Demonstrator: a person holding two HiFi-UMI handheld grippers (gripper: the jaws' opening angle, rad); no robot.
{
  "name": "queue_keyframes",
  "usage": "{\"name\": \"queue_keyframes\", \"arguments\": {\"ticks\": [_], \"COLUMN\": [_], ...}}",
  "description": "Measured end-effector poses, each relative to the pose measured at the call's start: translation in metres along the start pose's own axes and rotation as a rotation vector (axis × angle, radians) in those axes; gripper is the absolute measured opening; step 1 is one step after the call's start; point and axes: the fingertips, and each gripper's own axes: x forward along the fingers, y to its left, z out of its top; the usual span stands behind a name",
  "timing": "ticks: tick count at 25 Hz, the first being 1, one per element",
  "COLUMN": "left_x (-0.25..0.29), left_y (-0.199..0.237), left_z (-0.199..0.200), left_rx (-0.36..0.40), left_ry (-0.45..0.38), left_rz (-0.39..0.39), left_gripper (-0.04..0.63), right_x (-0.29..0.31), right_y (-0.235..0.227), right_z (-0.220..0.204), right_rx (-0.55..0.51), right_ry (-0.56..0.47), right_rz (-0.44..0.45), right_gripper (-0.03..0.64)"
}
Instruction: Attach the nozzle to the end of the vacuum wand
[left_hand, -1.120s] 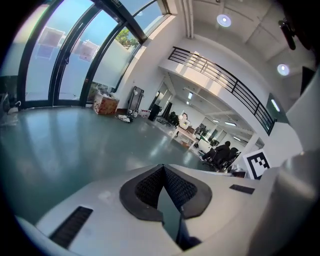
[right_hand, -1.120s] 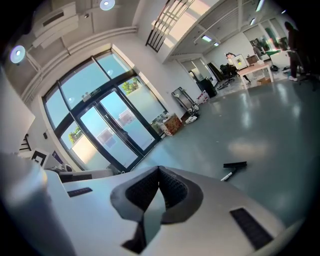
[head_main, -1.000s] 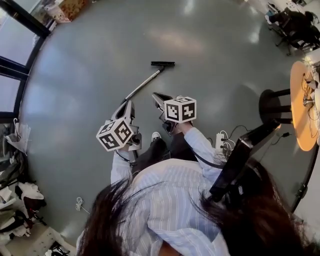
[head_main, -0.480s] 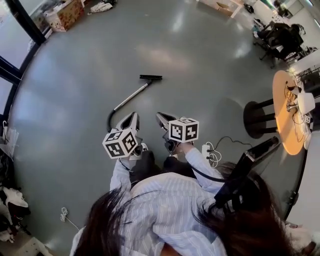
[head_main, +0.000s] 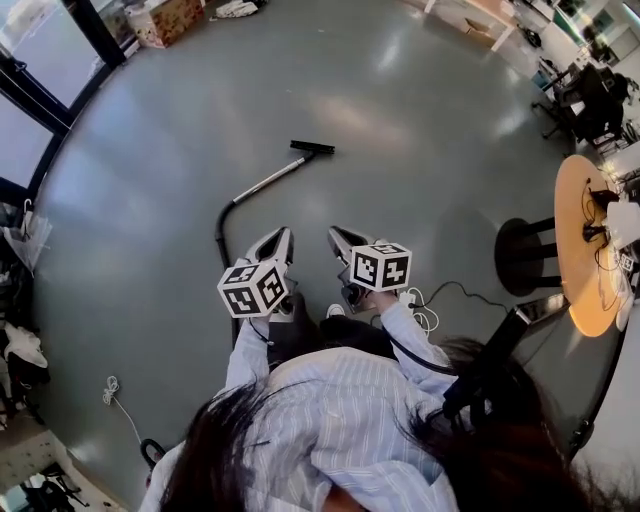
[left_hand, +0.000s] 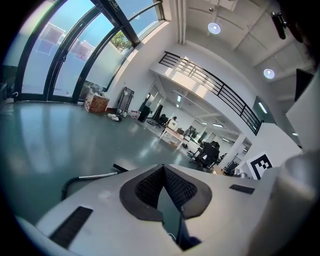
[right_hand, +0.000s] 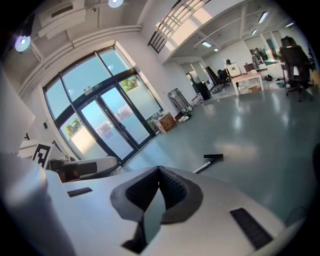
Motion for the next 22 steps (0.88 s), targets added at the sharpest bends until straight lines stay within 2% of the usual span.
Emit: {"name": "queue_keyframes", "arguments": {"ticks": [6, 8, 15, 22], "left_x": [-0.019, -0.024, -0.041, -0.029], "left_y": [-0.044, -0.053, -0.048, -0.052], "left_z": [-0.059, -0.069, -0.066, -0.056], "left_rx": [-0.072, -0.075, -0.048, -0.011], "left_ry": [-0.024, -0.023, -0.016, 0.008], "left_rz": [0.06, 0.08, 0.127, 0.109], "left_gripper": [0.005, 0.005, 0.005, 0.005], "right_x": [-0.049, -0.057, -0.054, -0.052], "right_y": [-0.022, -0.025, -0.007, -0.007], "right_z": [-0.03, -0.038, -0.042, -0.028], "right_rx": [-0.031, -0.031, -0.028, -0.017], "right_ry": [0.025, 0.039, 0.058, 0.035], "right_rz": [0.064, 0.08, 0.111, 0.093], "right_gripper": [0.006, 0.006, 0.006, 0.006]}}
